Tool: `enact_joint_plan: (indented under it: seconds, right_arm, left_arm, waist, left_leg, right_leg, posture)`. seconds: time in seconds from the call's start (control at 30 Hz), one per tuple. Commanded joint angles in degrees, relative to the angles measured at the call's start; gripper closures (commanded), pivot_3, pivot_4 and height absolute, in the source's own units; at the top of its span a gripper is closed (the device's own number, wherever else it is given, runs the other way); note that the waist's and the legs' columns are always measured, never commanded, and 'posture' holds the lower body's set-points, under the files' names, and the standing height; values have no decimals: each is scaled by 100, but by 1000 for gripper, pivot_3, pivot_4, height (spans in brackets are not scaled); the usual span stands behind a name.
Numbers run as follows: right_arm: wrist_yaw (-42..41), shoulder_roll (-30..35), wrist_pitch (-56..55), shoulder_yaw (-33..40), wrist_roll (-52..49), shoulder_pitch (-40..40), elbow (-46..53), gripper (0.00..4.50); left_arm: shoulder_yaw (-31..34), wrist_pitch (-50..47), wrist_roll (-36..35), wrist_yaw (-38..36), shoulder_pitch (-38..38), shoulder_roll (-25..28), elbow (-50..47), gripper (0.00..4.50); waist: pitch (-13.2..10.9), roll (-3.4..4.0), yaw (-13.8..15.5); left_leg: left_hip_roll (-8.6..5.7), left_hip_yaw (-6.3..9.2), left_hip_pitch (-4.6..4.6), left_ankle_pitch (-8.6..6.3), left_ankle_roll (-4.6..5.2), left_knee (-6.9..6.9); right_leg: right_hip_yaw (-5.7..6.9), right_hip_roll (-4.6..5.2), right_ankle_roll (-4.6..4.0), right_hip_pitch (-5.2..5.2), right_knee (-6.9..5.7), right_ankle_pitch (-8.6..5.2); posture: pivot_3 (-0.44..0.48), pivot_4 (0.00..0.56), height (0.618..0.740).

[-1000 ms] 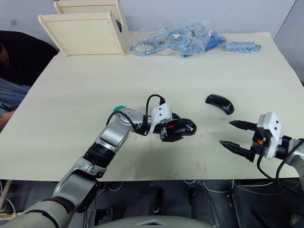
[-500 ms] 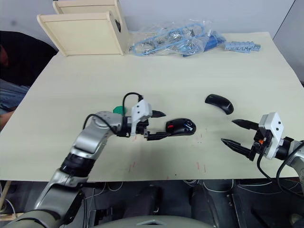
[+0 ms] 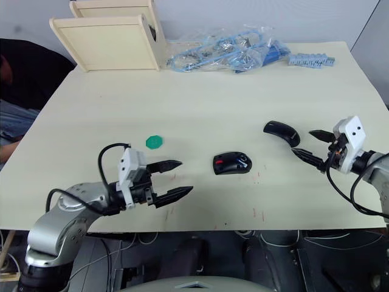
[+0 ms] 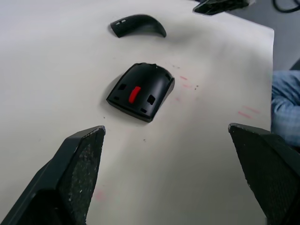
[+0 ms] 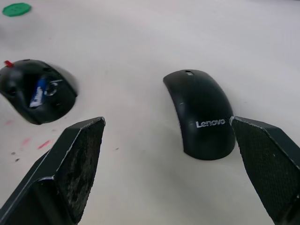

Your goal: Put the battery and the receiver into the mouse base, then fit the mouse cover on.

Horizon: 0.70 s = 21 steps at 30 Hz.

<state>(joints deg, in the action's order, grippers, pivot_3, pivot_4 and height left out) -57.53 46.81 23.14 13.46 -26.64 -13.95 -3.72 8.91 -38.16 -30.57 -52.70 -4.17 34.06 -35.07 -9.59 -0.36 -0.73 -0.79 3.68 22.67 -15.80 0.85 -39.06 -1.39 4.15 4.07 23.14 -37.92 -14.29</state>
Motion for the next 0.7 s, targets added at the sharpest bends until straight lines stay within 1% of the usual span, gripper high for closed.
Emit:
enact_joint_plan:
  seconds: [0.03,0.13,0.2,0.27,0.43,0.53,0.7]
  right_arm:
    - [-184,138,-104,-90,110,-324,-201,0]
    - [-362,157,-160,-235,225,-662,-612,0]
    - [-498,106,-264,-381,340,-942,-1010,0]
    - [-709,36,-390,-514,403,-1174,-1346,0]
    - [-978,-80,-652,-689,584,-1603,-2021,0]
    - [-1133,-144,-941,-858,794,-1861,-2527,0]
    - [-1153,-318,-1382,-1053,1149,-2426,-3513,0]
  left_arm:
    - [435,393,-500,-59,-178,-128,-159,10]
    - [573,362,-716,-202,-333,93,-172,10]
    - [800,294,-1070,-319,-439,212,-197,10]
    - [983,384,-1244,-418,-539,326,-193,10]
    - [1131,439,-1447,-356,-646,436,-182,10]
    - [1299,439,-1723,-352,-807,474,-353,10]
    - [1386,491,-1989,-337,-909,574,-535,10]
  waist:
    - [-1,1,-1]
    - [-1,1,-1]
    - [-1,2,-7]
    - [-1,2,-16]
    - [-1,2,-16]
    - [-2,3,-17]
    - [-3,4,-22]
  left_leg:
    - [0,0,-1,0,0,1]
    - [0,-4,-2,0,0,1]
    - [-2,-6,-2,0,0,2]
    - [-1,-9,-3,0,0,2]
    - [-1,-11,-4,0,0,6]
    - [0,-12,-4,0,0,6]
    - [0,-13,-5,0,0,7]
  right_leg:
    - [-1,0,0,0,0,0]
    - [-1,0,-1,0,0,0]
    - [-1,-1,-1,0,0,0]
    - [-4,-1,-1,1,0,0]
    - [-4,-2,-2,1,3,0]
    - [-5,-2,-2,1,3,0]
    - [-6,-2,-2,2,3,0]
  posture:
    - [0,150,740]
    - [0,150,740]
    - [0,150,740]
    - [0,150,740]
    - [0,150,740]
    - [0,150,740]
    - [0,150,740]
